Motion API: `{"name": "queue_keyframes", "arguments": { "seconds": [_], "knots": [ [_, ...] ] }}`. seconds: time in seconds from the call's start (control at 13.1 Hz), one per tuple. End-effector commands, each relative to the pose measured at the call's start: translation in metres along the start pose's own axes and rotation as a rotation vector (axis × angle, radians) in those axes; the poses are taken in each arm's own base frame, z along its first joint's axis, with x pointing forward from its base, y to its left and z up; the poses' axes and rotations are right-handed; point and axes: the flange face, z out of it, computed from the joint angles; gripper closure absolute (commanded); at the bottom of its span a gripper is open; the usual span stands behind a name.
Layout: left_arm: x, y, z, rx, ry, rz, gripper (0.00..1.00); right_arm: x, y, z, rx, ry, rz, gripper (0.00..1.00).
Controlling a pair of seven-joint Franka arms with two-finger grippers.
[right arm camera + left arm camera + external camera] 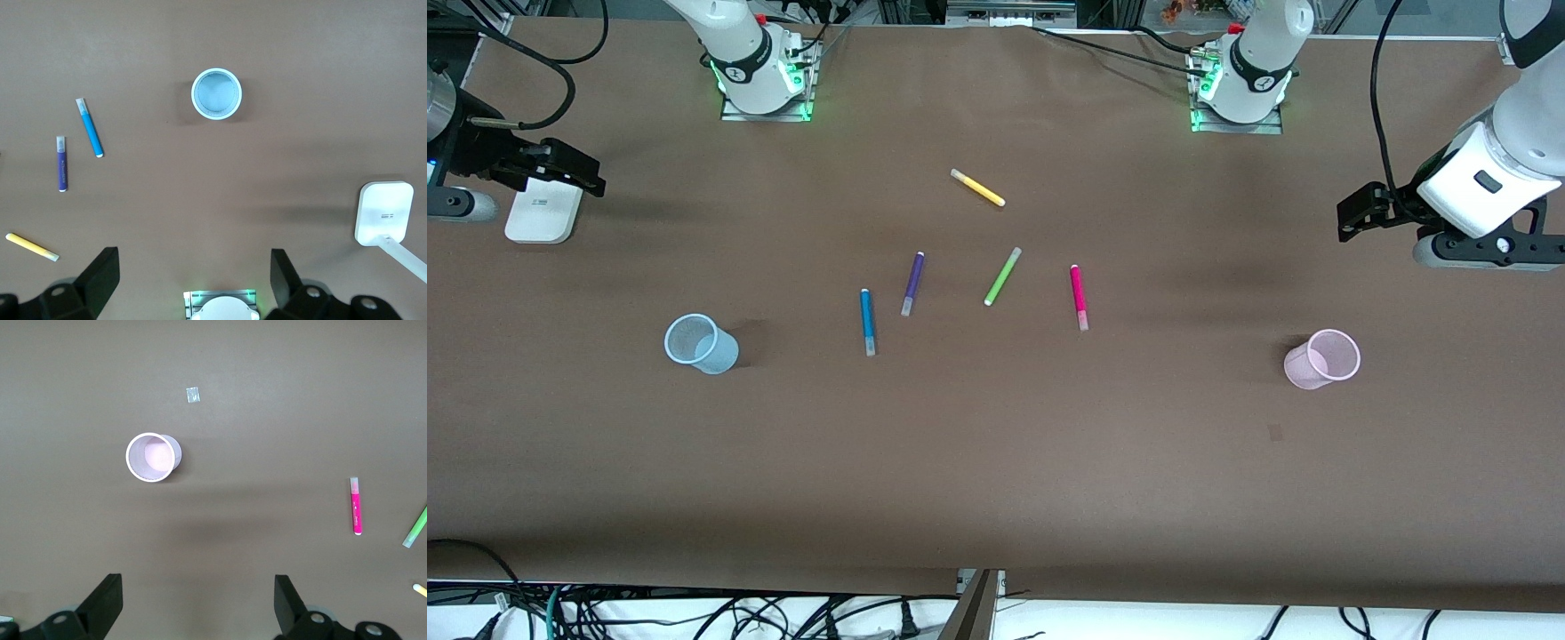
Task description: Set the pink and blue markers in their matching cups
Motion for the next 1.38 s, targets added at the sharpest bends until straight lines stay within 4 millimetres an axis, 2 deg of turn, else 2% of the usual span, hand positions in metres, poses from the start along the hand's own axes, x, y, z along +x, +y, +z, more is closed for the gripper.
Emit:
{"name": "queue_keyframes", "arguments": {
  "seconds": [0.0,0.76,0.92,1.07,1.22,1.3],
  "knots": [
    [0.002,-0.001,-0.006,0.014,0.013,0.021,0.0,0.001,0.001,-0.005,-0.002,-0.003,0.005,0.0],
    [0.003,-0.003,-0.005,0.015,0.01,0.018,0.0,0.002,0.002,-0.004,-0.001,0.003,0.007,0.0],
    [0.004,-0.002,-0.005,0.012,0.01,0.019,0.0,0.013,-0.001,0.01,0.0,-0.026,0.006,0.0],
    [0.005,-0.001,-0.003,0.016,0.007,0.016,0.0,0.017,-0.009,0.015,-0.003,-0.022,-0.007,0.0],
    [0.004,0.003,0.0,0.0,-0.003,0.019,0.0,0.037,-0.037,0.046,-0.011,-0.058,-0.05,0.0],
    [0.003,0.016,0.006,-0.012,-0.019,0.033,0.0,0.043,-0.043,0.055,-0.011,-0.068,-0.06,0.0]
  ]
}}
